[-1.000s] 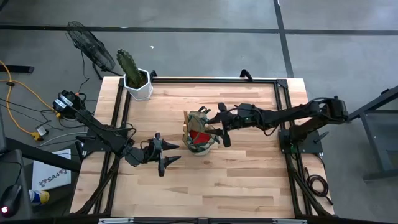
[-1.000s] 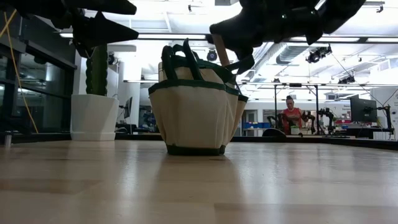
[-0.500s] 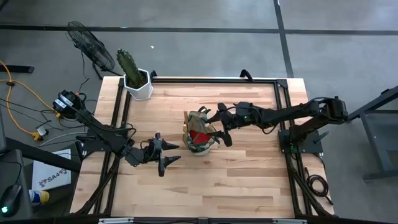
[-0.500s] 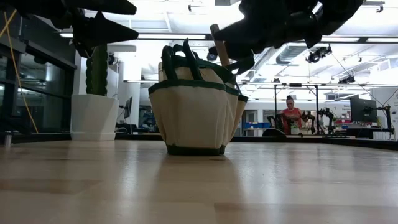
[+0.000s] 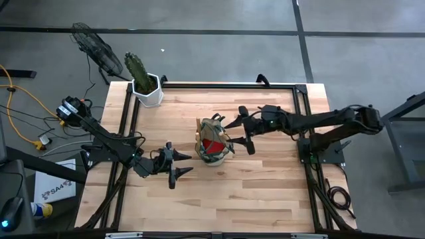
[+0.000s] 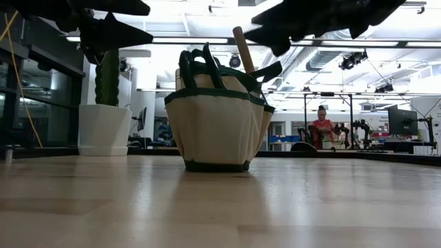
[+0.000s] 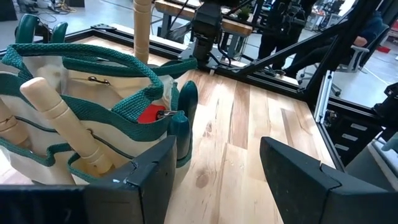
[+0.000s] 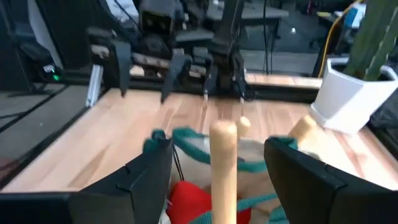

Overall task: Pick & Place Garden tools in Gardening bag
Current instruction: Put the brown hand rake into the gardening bag

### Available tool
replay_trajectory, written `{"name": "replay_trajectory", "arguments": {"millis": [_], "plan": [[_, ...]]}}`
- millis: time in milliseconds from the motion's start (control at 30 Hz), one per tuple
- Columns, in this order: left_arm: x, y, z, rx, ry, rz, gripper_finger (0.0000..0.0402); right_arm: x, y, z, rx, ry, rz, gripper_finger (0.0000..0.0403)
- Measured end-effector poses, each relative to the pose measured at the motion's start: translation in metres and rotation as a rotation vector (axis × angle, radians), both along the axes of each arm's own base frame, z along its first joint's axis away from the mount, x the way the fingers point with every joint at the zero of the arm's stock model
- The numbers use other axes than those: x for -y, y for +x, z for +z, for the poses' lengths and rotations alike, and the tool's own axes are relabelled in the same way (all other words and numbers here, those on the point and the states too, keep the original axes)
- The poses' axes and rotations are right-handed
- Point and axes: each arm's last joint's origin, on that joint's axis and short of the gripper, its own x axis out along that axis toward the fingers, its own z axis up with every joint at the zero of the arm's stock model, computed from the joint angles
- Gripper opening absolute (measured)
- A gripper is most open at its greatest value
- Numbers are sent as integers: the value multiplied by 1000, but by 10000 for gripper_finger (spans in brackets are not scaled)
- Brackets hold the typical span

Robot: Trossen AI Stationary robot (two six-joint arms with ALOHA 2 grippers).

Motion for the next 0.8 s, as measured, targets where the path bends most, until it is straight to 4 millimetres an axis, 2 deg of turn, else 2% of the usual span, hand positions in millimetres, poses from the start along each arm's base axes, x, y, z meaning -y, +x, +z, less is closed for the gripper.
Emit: {"name": "replay_trajectory", "arguments": {"millis": [100,433,600,800], "plan": [[0,0,0,1,0,3,225,-1,-1,2,11,5,33,247],[0,0,0,-1,2,3,225,0,11,-15,-23,-29,64,247],[0,0,0,-3,8,5,225,0,12,-12,16,-34,67,247],[0,0,0,-2,7,5,225,0,12,-12,18,-42,57,221]]}}
